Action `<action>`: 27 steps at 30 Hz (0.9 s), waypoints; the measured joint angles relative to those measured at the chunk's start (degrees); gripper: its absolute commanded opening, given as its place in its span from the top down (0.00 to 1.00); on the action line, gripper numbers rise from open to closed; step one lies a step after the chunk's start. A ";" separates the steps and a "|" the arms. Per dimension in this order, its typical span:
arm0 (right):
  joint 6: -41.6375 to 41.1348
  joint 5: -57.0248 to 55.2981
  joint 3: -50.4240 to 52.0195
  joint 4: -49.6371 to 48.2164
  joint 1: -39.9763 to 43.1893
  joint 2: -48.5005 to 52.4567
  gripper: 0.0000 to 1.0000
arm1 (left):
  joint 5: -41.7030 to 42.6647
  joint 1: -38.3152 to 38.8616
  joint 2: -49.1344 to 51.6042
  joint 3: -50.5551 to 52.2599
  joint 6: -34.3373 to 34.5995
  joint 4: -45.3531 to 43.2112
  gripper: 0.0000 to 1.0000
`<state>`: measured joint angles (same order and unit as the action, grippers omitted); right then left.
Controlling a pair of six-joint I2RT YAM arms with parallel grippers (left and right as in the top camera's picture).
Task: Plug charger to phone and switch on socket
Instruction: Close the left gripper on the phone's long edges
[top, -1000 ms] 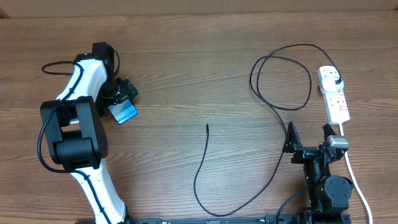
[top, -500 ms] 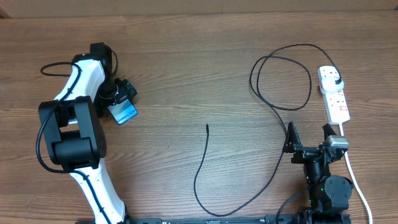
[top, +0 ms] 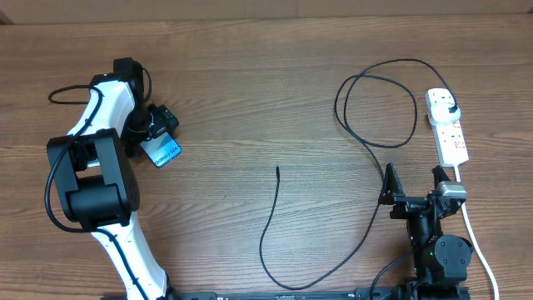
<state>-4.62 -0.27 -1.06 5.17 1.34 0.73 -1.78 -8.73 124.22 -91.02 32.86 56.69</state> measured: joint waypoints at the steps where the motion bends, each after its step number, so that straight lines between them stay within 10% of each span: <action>1: -0.02 0.00 0.00 0.00 0.00 0.00 0.00 | 0.07 0.00 0.00 0.02 0.00 -0.22 0.00; 27: -0.02 0.00 0.00 -0.02 0.02 0.00 0.00 | 1.99 -0.04 0.00 0.24 0.24 -1.27 0.00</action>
<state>-4.64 -0.27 -1.06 5.15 1.37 0.73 0.21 -8.78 124.22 -90.78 33.10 55.42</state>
